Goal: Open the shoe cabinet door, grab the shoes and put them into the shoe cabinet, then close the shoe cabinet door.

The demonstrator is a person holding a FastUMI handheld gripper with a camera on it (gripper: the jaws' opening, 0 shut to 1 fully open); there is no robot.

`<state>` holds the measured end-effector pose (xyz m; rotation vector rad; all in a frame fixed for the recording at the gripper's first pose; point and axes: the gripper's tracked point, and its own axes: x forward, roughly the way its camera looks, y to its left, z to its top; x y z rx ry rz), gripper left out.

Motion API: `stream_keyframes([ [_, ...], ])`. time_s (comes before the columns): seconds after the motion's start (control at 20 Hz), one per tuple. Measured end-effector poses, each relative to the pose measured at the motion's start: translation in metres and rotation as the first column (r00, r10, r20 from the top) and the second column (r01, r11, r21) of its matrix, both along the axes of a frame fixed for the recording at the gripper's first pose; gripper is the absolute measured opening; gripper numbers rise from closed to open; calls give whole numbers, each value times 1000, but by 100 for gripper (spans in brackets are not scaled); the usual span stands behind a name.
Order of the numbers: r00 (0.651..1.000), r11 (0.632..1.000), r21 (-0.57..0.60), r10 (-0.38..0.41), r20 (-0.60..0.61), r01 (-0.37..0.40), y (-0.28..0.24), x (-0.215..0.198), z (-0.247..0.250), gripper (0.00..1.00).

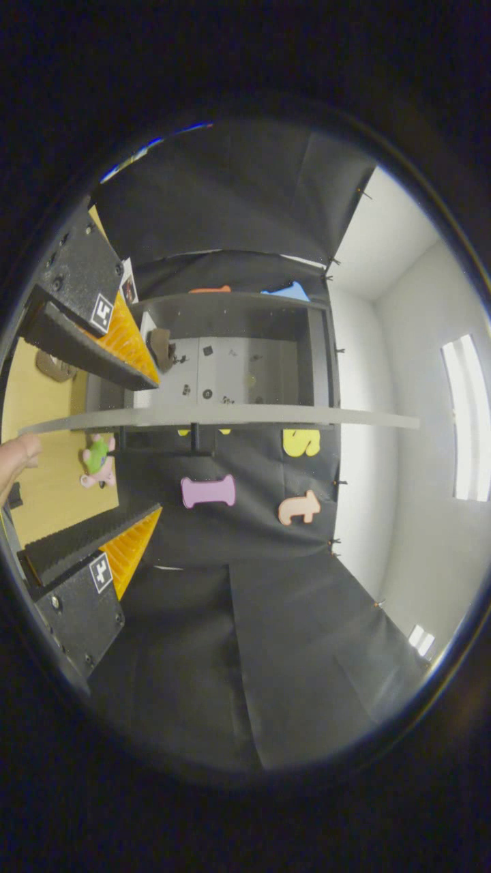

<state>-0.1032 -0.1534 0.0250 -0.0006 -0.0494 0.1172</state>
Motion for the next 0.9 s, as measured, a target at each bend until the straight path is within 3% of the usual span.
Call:
stream_keyframes([
  [0.25,1000,999,35,8,7,-8,37,13,-22,100],
  [0.6,992,998,-11,-63,105,64,87,24,-42,100],
  [0.9,992,996,-85,-21,123,32,156,39,-78,100],
])
